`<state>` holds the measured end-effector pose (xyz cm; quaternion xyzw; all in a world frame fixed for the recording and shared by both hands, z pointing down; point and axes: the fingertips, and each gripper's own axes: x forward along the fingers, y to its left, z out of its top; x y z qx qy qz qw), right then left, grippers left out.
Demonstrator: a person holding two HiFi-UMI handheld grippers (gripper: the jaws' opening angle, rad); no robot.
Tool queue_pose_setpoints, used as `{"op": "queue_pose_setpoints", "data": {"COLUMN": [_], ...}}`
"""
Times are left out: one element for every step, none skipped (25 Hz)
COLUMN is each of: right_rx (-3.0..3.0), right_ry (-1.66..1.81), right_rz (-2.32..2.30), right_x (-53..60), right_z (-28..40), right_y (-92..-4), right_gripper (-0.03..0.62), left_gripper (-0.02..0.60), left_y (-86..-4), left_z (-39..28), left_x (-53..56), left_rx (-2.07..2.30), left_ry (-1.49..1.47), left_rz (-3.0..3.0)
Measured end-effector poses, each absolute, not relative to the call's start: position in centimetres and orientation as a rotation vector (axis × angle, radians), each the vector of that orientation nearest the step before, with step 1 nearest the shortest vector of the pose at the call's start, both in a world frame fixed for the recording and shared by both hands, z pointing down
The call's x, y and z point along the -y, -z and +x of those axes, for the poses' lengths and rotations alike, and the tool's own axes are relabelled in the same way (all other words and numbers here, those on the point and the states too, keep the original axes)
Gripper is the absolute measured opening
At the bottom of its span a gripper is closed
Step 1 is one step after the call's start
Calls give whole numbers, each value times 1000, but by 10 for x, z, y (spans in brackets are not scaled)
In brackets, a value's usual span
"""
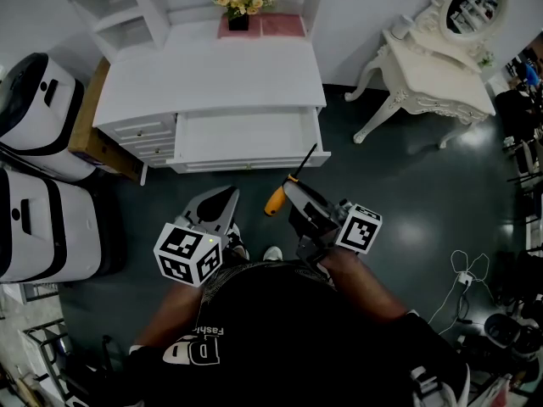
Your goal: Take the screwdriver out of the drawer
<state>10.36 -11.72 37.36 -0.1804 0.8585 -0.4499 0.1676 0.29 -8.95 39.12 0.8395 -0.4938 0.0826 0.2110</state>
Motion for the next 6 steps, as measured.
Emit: {"op": "queue_pose_setpoints", "data": {"right_rx": [-2443,-2444,-2444,-2445,-2447,-2448], "right_ry": [1279,1279,1279,1279,1279,1279], "right_rz": [-511,-509,-508,-508,-508,-508], "right_x": [117,117,118,118,118,118], "right_z": [104,104,104,103,103,103], "right_y": [-374,-374,-375,-375,-375,-375], "right_gripper": [75,75,75,75,75,75], "left_gripper": [14,14,14,14,14,14], "left_y": [-392,-392,-392,-393,-393,-392], "left_z": [3,3,3,3,3,3], "left_x": [90,90,90,90,90,90], "left_rx": [1372,1372,1372,1373,1373,1373], "left_ry": [-229,-229,-229,-229,-229,-229], "left_rz": [2333,2333,2333,2334,2334,2334]}}
